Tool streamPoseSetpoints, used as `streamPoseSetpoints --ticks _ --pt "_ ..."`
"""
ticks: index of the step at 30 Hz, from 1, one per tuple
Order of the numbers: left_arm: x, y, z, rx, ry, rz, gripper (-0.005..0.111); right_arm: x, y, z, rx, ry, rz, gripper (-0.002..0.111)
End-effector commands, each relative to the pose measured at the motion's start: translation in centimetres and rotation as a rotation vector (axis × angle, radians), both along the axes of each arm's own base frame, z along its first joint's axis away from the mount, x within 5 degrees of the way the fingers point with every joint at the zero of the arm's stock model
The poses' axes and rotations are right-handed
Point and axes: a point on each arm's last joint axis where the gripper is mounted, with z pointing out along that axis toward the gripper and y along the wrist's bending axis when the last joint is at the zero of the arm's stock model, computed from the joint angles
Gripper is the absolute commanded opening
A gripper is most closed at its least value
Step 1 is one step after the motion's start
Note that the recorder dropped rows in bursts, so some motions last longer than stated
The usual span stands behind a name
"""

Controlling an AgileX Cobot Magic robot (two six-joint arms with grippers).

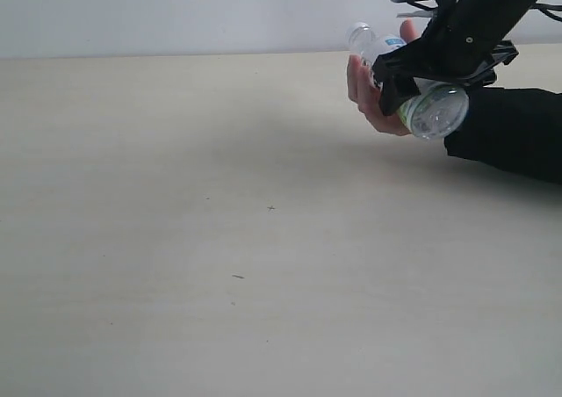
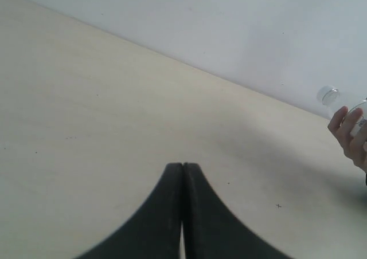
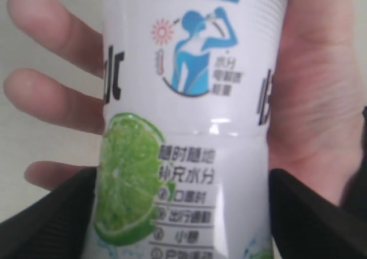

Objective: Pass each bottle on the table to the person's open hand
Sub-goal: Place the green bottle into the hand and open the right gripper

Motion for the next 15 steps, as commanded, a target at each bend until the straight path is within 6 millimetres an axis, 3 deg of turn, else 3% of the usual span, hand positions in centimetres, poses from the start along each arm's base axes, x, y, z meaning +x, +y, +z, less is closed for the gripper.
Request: streamPoseSetpoints --ticks 1,10,15 --pt "0.0 0.0 -0.1 -0.002 0.003 0.005 0.0 0.2 0.1 0.3 0.003 -0.022 -0.005 0.075" --pt "0.0 0.0 -0.1 -0.002 0.003 0.005 0.0 0.4 0.1 0.8 0.007 -0.04 -0.014 0.075" --pt "0.0 0.0 -0.1 -0.002 0.003 0.005 0.0 0.5 0.2 3.7 0.02 -0.092 -0.017 0.075"
